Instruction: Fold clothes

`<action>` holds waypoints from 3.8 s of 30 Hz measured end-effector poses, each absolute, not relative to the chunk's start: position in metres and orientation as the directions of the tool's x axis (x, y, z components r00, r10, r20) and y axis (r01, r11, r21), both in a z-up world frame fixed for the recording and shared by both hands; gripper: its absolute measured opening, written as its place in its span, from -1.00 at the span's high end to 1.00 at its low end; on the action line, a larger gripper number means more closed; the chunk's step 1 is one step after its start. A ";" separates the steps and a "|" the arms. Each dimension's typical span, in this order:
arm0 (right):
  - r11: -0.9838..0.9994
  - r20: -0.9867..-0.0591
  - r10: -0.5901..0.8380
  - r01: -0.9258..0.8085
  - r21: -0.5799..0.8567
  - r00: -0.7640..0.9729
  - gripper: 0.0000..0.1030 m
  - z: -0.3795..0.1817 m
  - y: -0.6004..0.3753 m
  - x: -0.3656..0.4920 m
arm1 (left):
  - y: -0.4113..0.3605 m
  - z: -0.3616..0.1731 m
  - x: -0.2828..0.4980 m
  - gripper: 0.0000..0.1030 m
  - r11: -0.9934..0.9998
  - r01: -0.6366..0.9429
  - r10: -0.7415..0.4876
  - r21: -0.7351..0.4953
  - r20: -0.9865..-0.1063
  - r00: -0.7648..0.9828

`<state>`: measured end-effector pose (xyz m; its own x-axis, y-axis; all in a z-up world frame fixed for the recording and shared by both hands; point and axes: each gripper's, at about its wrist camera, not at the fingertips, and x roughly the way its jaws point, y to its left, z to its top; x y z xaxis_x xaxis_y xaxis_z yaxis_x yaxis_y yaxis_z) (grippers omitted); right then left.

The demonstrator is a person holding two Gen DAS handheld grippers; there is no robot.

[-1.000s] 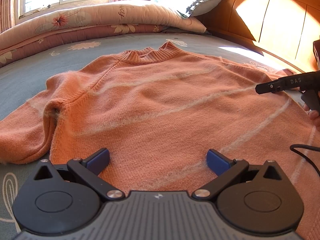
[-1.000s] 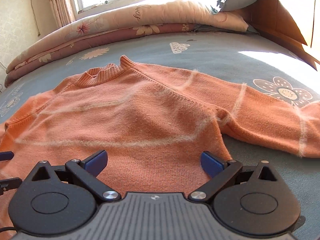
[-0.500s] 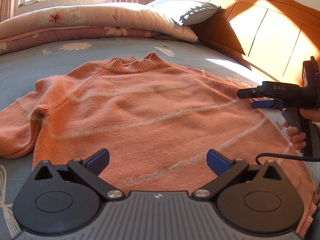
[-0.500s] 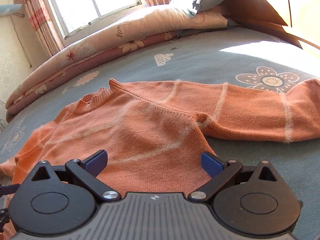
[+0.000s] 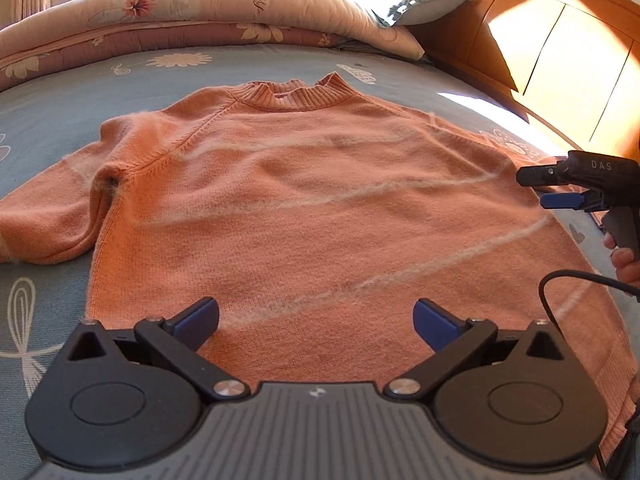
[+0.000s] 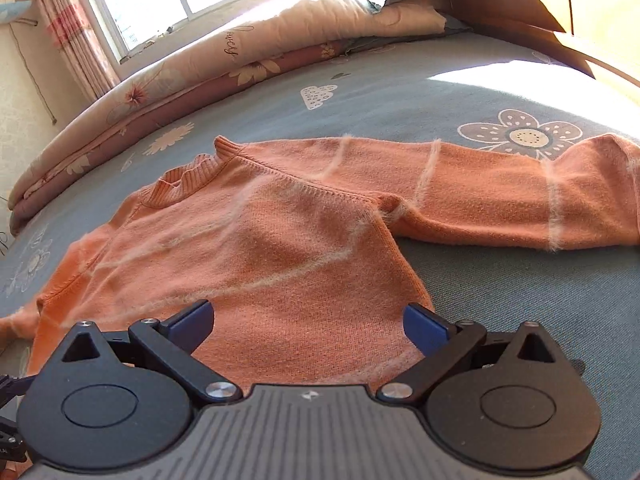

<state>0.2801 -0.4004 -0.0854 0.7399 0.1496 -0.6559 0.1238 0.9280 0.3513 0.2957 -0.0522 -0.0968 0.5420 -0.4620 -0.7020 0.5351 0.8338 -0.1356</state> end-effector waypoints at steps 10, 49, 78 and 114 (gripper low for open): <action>0.920 -0.724 0.139 0.182 0.347 0.676 -1.00 -0.101 -0.391 0.268 | -0.062 -0.112 0.285 -0.99 0.858 0.511 -0.388 -0.049 -0.713 0.583; 0.997 -0.800 0.011 0.053 0.054 0.600 -1.00 -0.110 -0.349 0.250 | -0.102 -0.090 0.326 -0.99 0.953 0.302 -0.102 0.026 -0.910 0.402; 0.980 -0.846 0.173 0.000 0.201 0.505 0.45 -0.027 -0.474 0.383 | -0.199 -0.067 0.415 -0.98 0.937 0.348 -0.158 0.025 -0.858 0.489; 0.929 -0.773 0.367 -0.241 0.280 0.517 0.17 -0.082 -0.466 0.569 | -0.165 -0.039 0.623 -0.19 0.813 0.581 -0.348 0.048 -0.759 0.550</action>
